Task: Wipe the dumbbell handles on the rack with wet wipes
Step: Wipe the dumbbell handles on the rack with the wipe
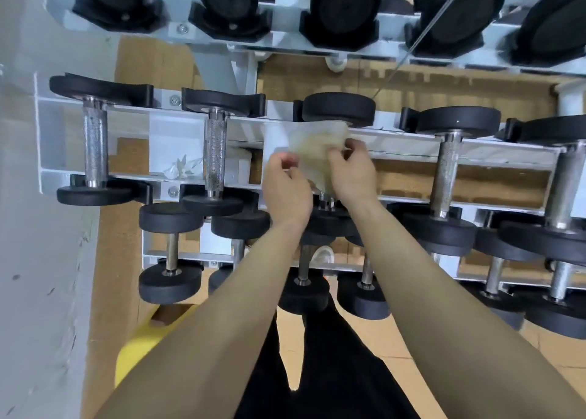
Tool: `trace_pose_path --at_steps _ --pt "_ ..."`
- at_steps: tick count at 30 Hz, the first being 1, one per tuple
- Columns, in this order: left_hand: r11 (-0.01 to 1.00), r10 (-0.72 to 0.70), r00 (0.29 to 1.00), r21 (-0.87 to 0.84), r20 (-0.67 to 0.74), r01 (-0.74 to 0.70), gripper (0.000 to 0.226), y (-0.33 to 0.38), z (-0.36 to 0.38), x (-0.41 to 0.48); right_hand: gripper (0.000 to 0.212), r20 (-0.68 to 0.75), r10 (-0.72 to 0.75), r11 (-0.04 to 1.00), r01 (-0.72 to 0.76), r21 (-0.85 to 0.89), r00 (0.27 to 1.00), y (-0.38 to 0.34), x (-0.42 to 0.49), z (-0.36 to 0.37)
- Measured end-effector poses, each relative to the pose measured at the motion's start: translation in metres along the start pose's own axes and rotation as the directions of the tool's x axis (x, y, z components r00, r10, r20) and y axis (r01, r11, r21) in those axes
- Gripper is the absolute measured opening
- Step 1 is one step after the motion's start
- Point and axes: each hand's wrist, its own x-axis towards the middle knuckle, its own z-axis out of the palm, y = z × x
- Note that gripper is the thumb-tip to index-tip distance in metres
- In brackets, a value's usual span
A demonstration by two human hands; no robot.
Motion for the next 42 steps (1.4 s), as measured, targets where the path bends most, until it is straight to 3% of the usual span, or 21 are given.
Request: trace_pose_path --at_steps 2,6,8,11,13,15,17,20,23,25,28,30,35,38,40,42 --pt "0.998 -0.048 0.999 -0.027 -0.002 0.048 0.021 -0.003 0.009 -0.007 0.030 0.072 0.103 0.988 -0.111 0.105 0.992 -0.007 0.011 0.014" --pt "0.997 -0.061 0.997 -0.051 -0.044 0.058 0.012 -0.006 0.019 -0.012 0.021 0.043 0.170 0.947 -0.175 0.269 0.985 -0.014 0.034 0.023" --pt "0.999 -0.040 0.997 -0.036 -0.061 0.038 0.010 -0.007 0.020 -0.012 0.016 0.174 0.184 0.876 -0.242 0.418 0.967 -0.010 0.046 0.019" --pt "0.997 -0.040 0.997 -0.066 -0.066 0.036 0.009 -0.009 0.020 -0.012 0.042 0.450 0.163 0.695 -0.426 0.579 0.878 -0.001 0.053 0.008" --pt "0.997 -0.028 0.996 -0.068 -0.079 0.023 0.008 -0.009 0.020 -0.012 0.035 0.515 0.135 0.639 -0.472 0.608 0.847 0.003 0.053 0.006" --pt "0.998 -0.025 0.995 -0.064 -0.093 0.019 0.008 -0.008 0.020 -0.013 0.018 0.473 0.112 0.661 -0.421 0.621 0.874 0.005 0.047 0.007" --pt "0.998 -0.034 0.995 -0.052 -0.095 0.029 0.008 -0.006 0.020 -0.014 0.007 0.378 0.090 0.781 -0.301 0.547 0.921 0.010 0.035 0.007" --pt "0.998 -0.035 0.994 -0.046 -0.107 0.031 0.009 -0.006 0.020 -0.014 0.012 0.276 0.044 0.982 -0.092 0.163 0.960 0.017 0.019 0.005" --pt "0.999 -0.023 0.992 -0.048 -0.121 0.017 0.011 -0.005 0.020 -0.014 0.015 0.216 0.004 0.992 0.024 -0.127 0.976 0.016 0.009 0.005" --pt "0.999 -0.010 0.993 -0.043 -0.121 0.005 0.013 -0.006 0.019 -0.015 0.011 0.177 0.057 0.995 -0.040 -0.095 0.983 0.010 0.007 0.006" --pt "0.999 0.003 0.995 -0.037 -0.101 -0.007 0.013 -0.007 0.019 -0.014 0.011 0.115 0.199 0.963 -0.215 0.161 0.973 0.001 0.021 0.013" --pt "1.000 0.003 0.996 -0.026 -0.086 -0.006 0.014 -0.007 0.020 -0.014 0.015 0.093 0.227 0.926 -0.245 0.288 0.969 -0.008 0.035 0.016" --pt "1.000 0.010 0.997 -0.023 -0.079 -0.011 0.012 -0.008 0.019 -0.014 0.005 0.373 0.118 0.720 -0.338 0.606 0.920 -0.004 0.047 0.010" --pt "1.000 0.011 0.997 -0.024 -0.081 -0.013 0.012 -0.007 0.019 -0.014 0.005 0.467 0.133 0.733 -0.404 0.548 0.874 0.007 0.038 0.005" --pt "1.000 0.018 0.996 -0.017 -0.084 -0.019 0.011 -0.007 0.020 -0.014 0.010 0.495 0.175 0.825 -0.401 0.399 0.851 0.014 0.027 0.000" --pt "1.000 0.020 0.996 -0.012 -0.090 -0.021 0.012 -0.007 0.020 -0.014 0.013 0.419 0.197 0.932 -0.302 0.199 0.886 0.017 0.015 -0.003"
